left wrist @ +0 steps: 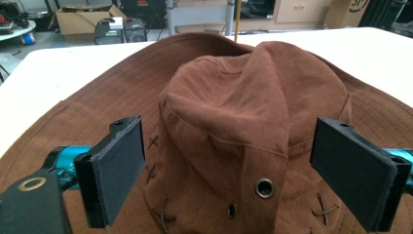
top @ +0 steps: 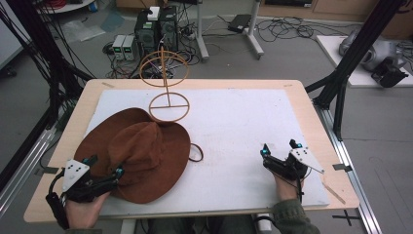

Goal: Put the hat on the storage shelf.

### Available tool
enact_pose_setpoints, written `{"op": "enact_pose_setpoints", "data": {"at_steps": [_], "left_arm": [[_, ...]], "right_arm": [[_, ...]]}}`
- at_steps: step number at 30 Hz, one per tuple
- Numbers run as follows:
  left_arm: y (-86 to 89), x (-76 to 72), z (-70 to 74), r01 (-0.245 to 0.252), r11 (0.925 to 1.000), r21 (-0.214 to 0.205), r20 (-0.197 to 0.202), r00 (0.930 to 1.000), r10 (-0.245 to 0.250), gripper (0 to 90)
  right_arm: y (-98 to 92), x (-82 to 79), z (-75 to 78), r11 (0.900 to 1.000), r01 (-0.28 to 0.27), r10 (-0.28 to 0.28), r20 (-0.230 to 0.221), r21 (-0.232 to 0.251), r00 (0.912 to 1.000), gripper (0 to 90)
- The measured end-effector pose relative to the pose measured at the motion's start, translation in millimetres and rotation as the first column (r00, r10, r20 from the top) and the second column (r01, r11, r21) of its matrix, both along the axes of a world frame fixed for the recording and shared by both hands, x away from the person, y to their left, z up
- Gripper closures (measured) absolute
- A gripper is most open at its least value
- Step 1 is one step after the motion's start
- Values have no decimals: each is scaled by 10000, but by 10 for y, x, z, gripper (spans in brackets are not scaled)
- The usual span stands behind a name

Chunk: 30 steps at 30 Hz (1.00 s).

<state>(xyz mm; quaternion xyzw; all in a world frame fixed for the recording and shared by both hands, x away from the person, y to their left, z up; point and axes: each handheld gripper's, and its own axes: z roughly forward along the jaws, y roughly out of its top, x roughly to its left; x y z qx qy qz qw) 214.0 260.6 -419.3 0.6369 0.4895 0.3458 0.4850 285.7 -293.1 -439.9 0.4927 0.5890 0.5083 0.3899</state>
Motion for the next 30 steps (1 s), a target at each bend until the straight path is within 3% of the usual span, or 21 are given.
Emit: {"op": "enact_pose_setpoints", "data": {"at_steps": [9,13,18,20,22,26,30], "left_arm": [[-126,75,-135,250,9996,89,-657,9975,-244,131],[-157,99,-146,199,9997,123,-734,9971,-189,136],[-148,135,-184,184,9997,-159,-915,9956,-198,156],[-130,140,-185,302,9992,-265,-906,9954,-325,219],[-71,151,-194,711,9957,-594,-840,9936,-759,294],[-28,140,-209,731,9951,-672,-619,9951,-773,433],[-22,141,-208,662,9957,-647,-645,9954,-704,469]], "right_arm": [[9,6,-8,10000,10,-10,-3,-76,10000,17],[8,9,-12,9999,11,-11,-15,-112,10000,17],[4,9,-12,10000,-45,45,38,-66,10000,17],[5,11,-14,10000,-40,40,29,-61,10000,17],[4,15,-17,9999,-43,44,54,-100,10000,17],[11,13,-19,10000,-72,72,-29,-26,10000,17],[13,16,-20,10000,-63,63,-22,-32,10000,17]]}}
